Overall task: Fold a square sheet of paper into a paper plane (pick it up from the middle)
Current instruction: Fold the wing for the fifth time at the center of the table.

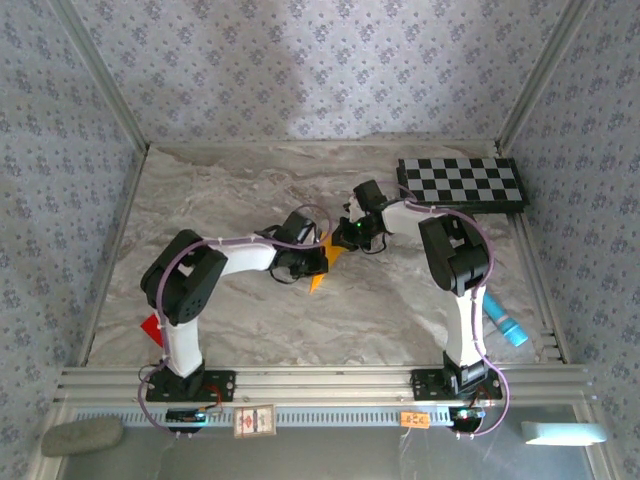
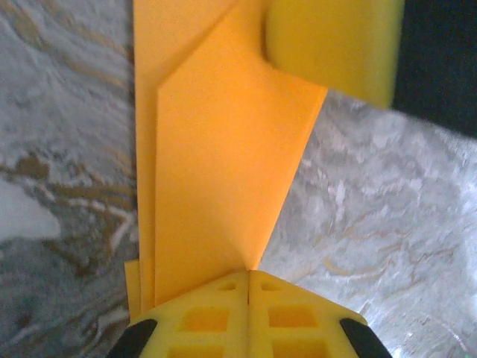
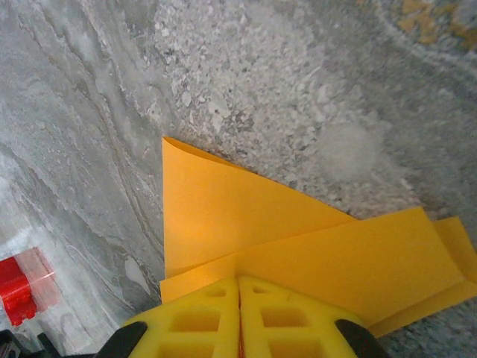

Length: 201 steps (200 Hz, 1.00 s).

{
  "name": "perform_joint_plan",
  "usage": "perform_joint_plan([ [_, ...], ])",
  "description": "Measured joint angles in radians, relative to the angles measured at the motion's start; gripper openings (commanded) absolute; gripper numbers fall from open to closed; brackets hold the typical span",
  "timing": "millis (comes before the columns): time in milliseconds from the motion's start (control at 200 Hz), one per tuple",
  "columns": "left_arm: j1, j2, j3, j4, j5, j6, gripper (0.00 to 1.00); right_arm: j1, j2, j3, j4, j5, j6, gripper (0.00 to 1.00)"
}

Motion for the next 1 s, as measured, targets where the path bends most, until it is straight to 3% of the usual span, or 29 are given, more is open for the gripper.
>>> perform_joint_plan([
  [330,-0.039,-0.139,-0.139,-0.101,-0.006,0.026,0.02,0.000,0.002,0.012,-0.014,0.004,-0.002,0.11],
  [545,-0.036,-0.257,-0.217,-0.208,-0.016,0.026,0.11,0.000,-0.001,0.034,-0.045,0.021,-0.030,0.18],
  [710,0.013,-0.379,-0.218,-0.243,-0.040,0.018,0.32,0.013,-0.041,0.051,-0.109,0.079,-0.060,0.33],
  [1004,0.240,-0.552,-0.215,-0.243,-0.137,0.026,0.70,0.107,-0.190,0.082,-0.245,0.314,-0.021,0.57],
])
